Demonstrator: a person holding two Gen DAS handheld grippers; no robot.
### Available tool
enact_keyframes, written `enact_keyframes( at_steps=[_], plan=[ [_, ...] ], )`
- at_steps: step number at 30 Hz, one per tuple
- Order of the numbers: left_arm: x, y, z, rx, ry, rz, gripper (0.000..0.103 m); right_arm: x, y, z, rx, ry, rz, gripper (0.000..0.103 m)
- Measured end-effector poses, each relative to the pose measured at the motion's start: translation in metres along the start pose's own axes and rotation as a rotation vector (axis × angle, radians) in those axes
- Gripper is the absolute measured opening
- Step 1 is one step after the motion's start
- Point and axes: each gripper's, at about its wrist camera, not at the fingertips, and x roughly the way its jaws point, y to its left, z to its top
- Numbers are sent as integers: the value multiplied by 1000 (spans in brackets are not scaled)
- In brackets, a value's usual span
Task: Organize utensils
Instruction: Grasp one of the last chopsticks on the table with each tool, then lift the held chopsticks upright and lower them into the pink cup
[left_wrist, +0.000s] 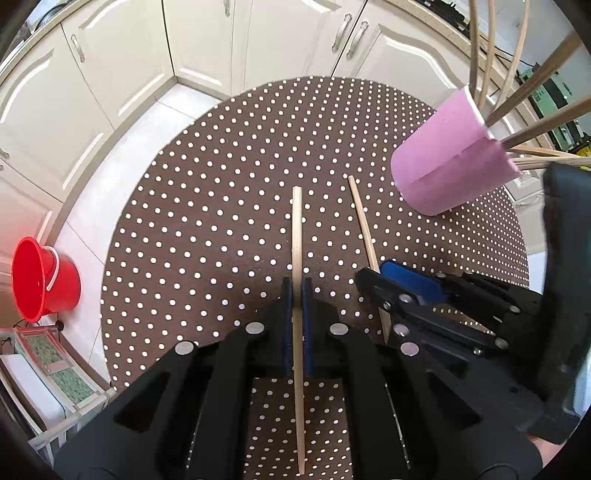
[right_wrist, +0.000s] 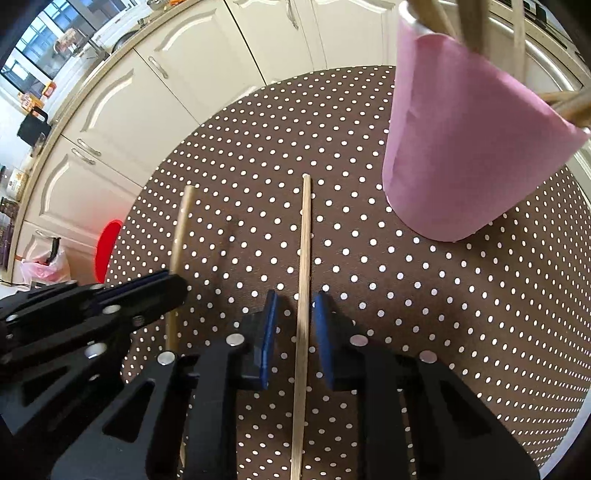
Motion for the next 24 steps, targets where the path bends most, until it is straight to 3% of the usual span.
enact_keyframes(
  at_steps=[4,15,24],
  plan=[
    [-9,3,-3,9,-16,4,5,3,1,7,3,13,-16,6],
    [-32,4,-22,28,-44,2,5,-10,-3,-5,53,7,28,5],
    [-71,3,-30,47,-102,-31,5,-56,3,-22,80,-88,74,5]
  ],
)
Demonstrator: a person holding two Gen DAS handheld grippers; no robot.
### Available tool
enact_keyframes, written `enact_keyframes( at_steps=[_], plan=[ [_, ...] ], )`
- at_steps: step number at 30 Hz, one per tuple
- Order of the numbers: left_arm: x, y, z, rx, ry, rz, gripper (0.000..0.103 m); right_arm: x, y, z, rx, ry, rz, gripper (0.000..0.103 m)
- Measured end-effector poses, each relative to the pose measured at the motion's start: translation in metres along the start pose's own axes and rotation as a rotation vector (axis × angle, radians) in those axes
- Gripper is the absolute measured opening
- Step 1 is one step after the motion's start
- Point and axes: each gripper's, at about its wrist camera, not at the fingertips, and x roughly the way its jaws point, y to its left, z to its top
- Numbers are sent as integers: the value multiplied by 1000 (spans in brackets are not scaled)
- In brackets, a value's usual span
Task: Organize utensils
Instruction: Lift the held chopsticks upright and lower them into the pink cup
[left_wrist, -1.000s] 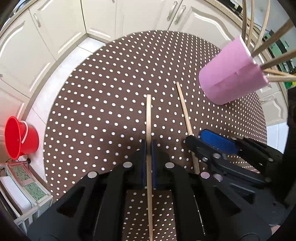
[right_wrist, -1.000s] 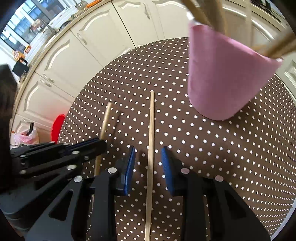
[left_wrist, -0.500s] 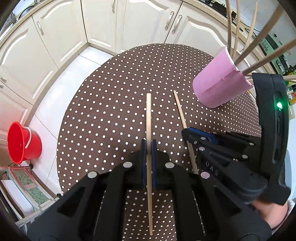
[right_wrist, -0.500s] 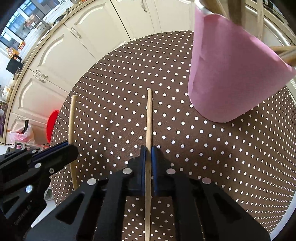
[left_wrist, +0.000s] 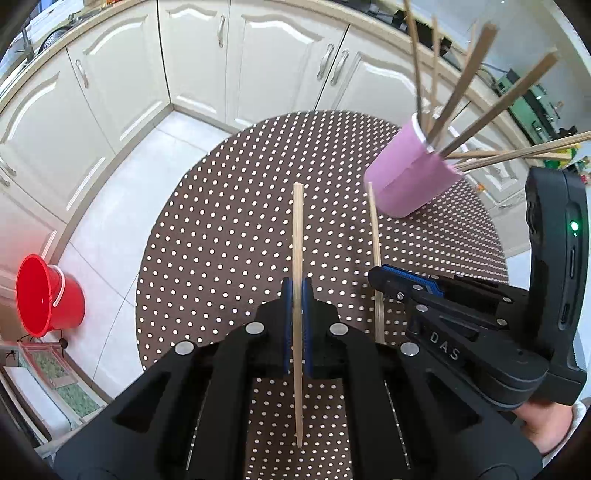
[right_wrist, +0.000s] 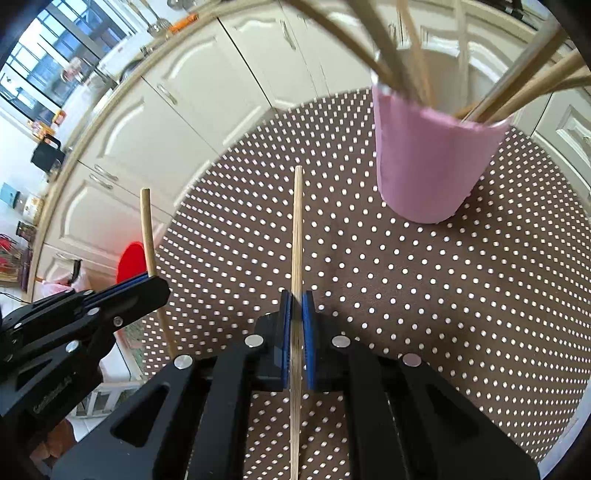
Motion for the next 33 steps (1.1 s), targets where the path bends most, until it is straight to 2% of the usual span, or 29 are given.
enact_keyframes(
  at_steps=[8,17,33],
  plan=[
    [-47,-10,4,43,-86,-45,5,-60,4,-16,14,-131,7,5],
    [-83,-33,13,105,-161,-99,5,-115,13,-25,9,-272,-43,5],
    [-148,-79,64,166,-337,-216,5,-215,-19,0,34,-524,-131,5]
  ],
)
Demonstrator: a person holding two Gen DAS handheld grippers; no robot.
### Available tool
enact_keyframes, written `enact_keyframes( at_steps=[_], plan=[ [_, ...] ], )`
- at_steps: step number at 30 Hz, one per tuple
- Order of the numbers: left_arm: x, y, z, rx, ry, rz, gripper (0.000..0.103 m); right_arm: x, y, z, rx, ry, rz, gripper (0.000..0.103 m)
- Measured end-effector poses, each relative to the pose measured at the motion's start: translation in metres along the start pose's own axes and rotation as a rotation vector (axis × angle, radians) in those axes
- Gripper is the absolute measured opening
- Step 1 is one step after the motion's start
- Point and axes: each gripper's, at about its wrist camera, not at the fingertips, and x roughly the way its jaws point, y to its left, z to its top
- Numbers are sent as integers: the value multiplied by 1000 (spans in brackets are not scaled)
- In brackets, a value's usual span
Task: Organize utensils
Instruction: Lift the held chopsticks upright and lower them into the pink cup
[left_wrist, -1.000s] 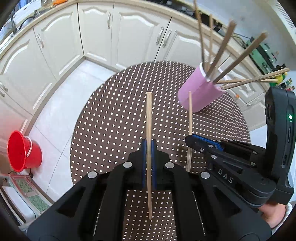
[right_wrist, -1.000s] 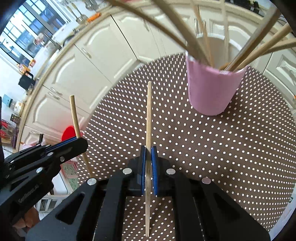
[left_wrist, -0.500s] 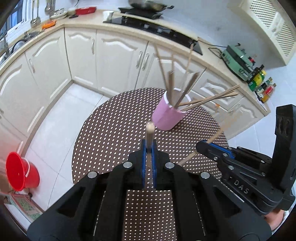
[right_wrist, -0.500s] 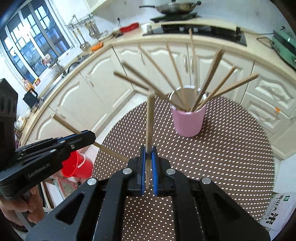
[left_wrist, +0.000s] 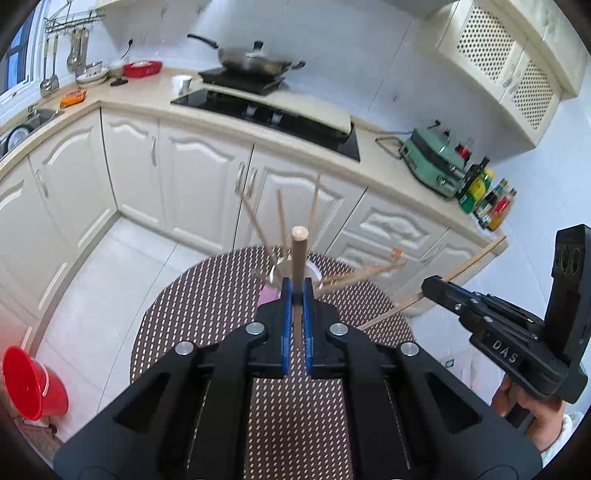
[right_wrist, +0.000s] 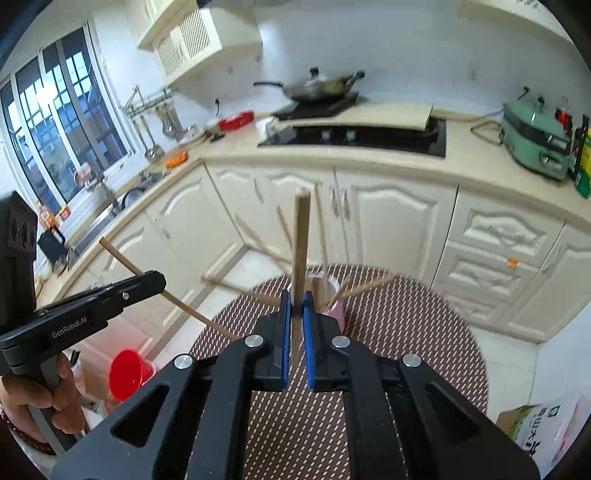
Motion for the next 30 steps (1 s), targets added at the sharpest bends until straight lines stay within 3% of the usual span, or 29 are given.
enact_keyframes(
  at_steps=[11,17,22,30],
  plan=[
    [15,-14,44,-18,-105,10,5,-17,-15,52,-72,-136,-52,5],
    [45,-14,52,-37,-97,45,5,-5,-25,69,-73,-167,-35,5],
    [72,-14,46,-38,-68,74,5,21,-26,73,-90,-127,-8,5],
    [102,-15,31,7,-18,111,5,67,-18,49,-138,-17,6,5]
  ],
)
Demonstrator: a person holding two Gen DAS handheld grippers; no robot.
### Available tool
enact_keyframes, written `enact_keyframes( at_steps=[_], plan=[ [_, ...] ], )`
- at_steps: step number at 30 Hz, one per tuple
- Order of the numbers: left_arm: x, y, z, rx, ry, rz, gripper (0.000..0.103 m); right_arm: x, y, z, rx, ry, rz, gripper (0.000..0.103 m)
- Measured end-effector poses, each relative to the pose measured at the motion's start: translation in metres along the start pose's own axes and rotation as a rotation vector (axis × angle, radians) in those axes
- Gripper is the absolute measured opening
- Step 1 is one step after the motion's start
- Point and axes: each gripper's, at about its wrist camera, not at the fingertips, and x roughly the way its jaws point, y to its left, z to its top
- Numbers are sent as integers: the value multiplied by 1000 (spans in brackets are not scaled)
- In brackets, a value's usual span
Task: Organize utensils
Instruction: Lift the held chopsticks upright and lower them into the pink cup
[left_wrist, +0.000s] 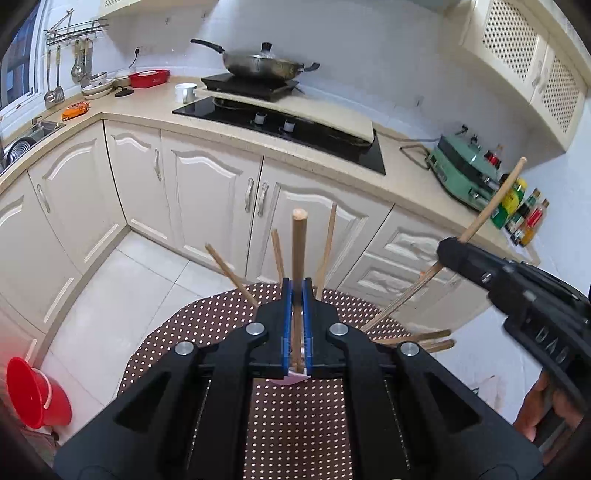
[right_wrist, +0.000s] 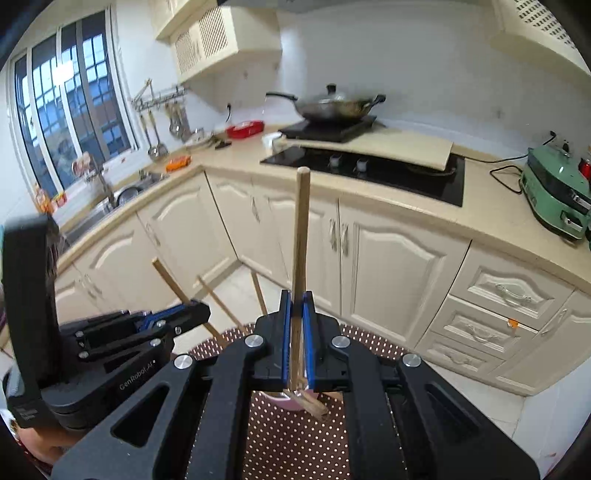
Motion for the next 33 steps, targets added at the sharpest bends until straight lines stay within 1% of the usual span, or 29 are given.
enact_keyframes(
  at_steps=[5,10,16,23,27,33],
  plan=[
    [11,2,-12,12,46,3,6,13,3,-11,-14,44,9,5],
    [19,0,-20,23,103,-10,6,21,4,-20,-15,87,9,5],
    [19,-1,-24,10,135,-39,6,31,7,-32,-17,139,5,5],
    [17,-5,-25,19,157,-46,7,38,8,-43,9,186,11,5],
    [15,-4,-27,10,172,-56,7,38,6,-46,40,198,21,7],
    [4,-4,-28,18,165,-47,7,25,8,-45,60,172,9,9]
  ],
)
